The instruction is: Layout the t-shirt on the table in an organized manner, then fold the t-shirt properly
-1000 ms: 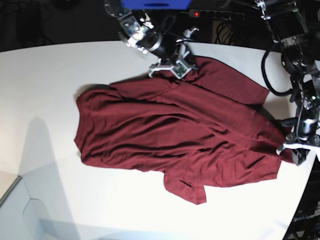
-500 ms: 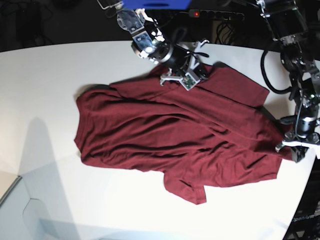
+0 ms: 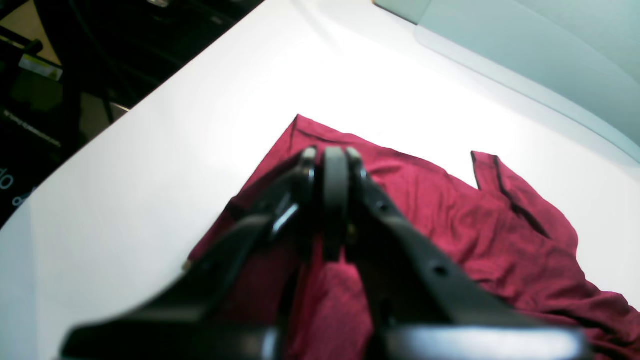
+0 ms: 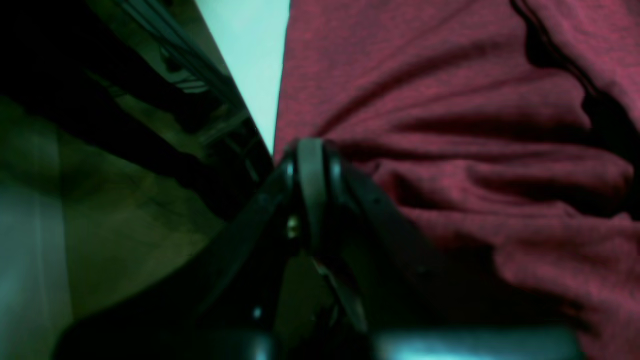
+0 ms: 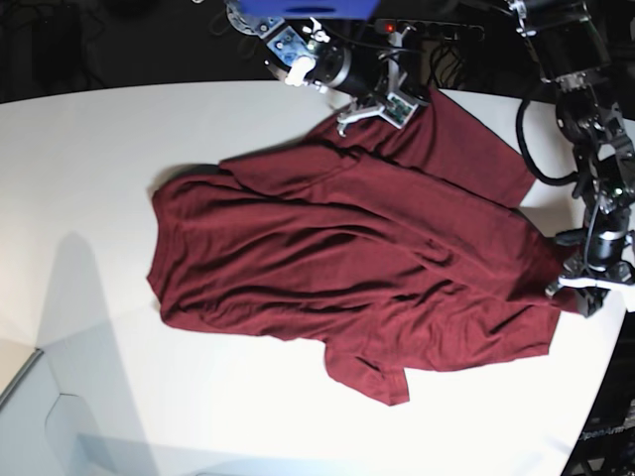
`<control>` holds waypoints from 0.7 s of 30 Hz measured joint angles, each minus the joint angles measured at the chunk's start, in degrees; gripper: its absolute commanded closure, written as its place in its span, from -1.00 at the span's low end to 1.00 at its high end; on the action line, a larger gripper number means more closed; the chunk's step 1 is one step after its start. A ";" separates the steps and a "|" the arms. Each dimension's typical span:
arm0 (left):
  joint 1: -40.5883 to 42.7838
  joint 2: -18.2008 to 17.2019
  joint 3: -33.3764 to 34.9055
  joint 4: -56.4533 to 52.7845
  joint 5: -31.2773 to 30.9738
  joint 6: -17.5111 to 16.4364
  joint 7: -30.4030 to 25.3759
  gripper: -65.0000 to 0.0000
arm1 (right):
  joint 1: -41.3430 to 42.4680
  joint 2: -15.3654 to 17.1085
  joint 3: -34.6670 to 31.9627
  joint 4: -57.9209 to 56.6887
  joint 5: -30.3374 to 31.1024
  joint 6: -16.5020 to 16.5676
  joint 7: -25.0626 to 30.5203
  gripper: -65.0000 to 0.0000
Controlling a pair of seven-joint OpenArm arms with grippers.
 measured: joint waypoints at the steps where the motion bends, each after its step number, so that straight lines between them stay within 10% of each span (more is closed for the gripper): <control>1: 0.33 0.02 -0.02 0.00 0.02 -0.02 -0.02 0.99 | -0.07 0.39 0.00 0.87 -0.44 -0.13 -0.61 1.00; 10: 3.67 0.68 -4.26 -1.90 -0.63 -0.42 0.48 0.92 | -2.45 3.61 1.77 10.14 -1.51 -0.33 -1.31 1.00; 21: 5.55 0.96 -10.95 -6.88 0.00 -0.07 0.68 -0.35 | -2.58 3.19 11.28 11.82 -1.88 -0.15 -1.60 1.00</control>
